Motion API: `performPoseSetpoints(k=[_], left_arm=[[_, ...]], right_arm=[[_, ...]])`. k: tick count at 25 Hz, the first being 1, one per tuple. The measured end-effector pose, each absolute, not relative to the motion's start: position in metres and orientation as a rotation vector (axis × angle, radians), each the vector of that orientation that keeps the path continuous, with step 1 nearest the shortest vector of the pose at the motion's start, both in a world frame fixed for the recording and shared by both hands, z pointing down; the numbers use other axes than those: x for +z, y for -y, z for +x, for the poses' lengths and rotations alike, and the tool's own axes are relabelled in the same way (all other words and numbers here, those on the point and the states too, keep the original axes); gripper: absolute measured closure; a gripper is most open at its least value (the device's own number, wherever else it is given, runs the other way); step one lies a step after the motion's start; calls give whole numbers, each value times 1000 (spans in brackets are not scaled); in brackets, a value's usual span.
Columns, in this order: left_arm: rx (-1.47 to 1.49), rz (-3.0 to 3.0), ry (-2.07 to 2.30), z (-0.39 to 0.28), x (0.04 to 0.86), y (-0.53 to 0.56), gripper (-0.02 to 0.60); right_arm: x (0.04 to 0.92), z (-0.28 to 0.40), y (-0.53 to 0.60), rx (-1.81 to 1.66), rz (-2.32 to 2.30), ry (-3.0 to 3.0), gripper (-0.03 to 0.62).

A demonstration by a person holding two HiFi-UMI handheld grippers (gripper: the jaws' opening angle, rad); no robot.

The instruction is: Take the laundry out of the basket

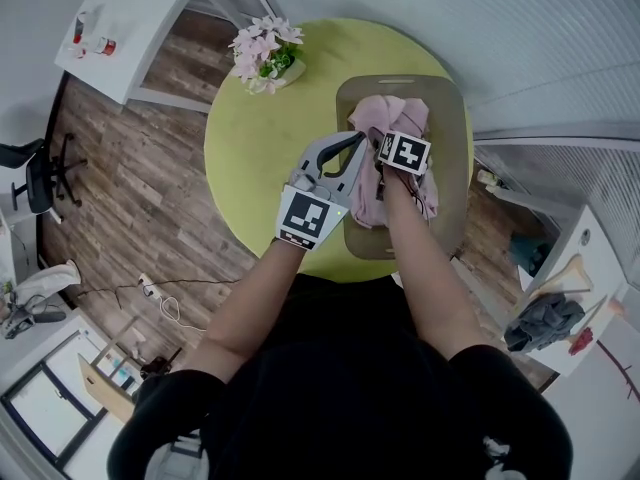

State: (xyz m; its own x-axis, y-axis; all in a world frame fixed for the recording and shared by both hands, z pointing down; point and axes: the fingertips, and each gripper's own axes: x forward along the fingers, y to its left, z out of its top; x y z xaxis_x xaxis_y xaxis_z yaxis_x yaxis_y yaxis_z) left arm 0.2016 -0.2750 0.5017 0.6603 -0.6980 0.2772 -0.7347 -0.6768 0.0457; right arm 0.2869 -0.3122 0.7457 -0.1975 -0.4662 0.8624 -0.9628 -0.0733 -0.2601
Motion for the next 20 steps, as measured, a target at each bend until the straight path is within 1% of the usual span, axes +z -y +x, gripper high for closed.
performPoseSetpoints(k=[4,20], left_arm=[[365,2724,1174,203,505,274,571],[359,2709,1172,185,511,277,571]], right_arm=[[760,283,314,1197,1521,1642,106],[811,273,321,1146,1410,1579,86]])
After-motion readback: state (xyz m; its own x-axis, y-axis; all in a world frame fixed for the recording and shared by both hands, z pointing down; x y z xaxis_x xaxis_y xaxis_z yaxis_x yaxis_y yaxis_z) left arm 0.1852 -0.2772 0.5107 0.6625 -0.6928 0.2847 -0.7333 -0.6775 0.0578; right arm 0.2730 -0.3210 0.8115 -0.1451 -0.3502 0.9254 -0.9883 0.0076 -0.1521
